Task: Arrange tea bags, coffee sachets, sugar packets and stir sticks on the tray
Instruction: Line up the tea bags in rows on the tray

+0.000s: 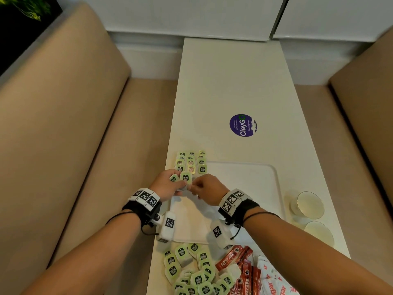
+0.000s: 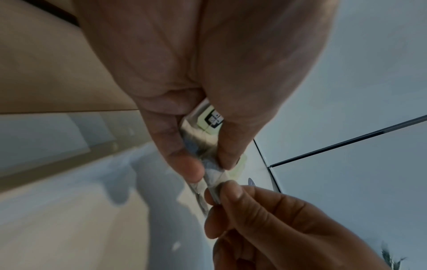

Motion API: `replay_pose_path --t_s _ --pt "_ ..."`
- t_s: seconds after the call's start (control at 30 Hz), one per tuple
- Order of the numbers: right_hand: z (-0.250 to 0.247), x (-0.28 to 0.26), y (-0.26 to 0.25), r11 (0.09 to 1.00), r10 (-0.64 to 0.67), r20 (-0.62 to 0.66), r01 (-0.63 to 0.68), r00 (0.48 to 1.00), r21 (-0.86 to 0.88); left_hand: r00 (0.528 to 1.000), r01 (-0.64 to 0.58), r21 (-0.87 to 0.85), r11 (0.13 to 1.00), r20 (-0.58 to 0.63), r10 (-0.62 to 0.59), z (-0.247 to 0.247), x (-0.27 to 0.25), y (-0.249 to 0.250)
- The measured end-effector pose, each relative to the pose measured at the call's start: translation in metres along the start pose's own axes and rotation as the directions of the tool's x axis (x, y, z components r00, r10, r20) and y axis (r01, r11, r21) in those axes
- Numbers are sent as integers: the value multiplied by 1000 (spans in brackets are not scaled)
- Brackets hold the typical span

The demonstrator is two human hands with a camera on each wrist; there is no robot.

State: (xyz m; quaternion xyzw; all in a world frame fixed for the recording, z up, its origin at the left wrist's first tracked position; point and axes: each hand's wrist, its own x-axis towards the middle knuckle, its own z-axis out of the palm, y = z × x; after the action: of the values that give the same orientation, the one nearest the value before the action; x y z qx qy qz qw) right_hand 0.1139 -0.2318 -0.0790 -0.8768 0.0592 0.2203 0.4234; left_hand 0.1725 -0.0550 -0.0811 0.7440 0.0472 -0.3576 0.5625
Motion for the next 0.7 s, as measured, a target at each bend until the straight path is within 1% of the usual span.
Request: replay_pose_path --t_s 0.07,0.17,0.23,0.37,0.53,0.6,0.7 --pt "2 3 -3 1000 14 -13 -14 1000 6 1000 13 -22 1000 -26 -14 -3 -2 1" --pt "5 9 -5 998 56 -63 -57 996 -13 994 62 -101 993 -84 -71 -10 -5 -2" --pt "9 14 -6 995 96 -83 -97 992 -5 992 74 -135 988 -95 -87 -16 -8 -5" --pt "17 22 -14 989 146 -68 -145 987 24 989 84 -171 982 -107 -104 -31 -17 -12" --pt "26 28 -24 981 189 -56 -186 980 48 989 75 -153 985 -117 -94 -47 -20 -25" --pt "27 30 -25 969 229 -56 -223 972 103 990 59 -163 985 -120 -79 -49 -21 -26" --pt "29 35 -25 954 287 -63 -279 956 113 992 48 -153 987 -109 -65 -47 -22 -25"
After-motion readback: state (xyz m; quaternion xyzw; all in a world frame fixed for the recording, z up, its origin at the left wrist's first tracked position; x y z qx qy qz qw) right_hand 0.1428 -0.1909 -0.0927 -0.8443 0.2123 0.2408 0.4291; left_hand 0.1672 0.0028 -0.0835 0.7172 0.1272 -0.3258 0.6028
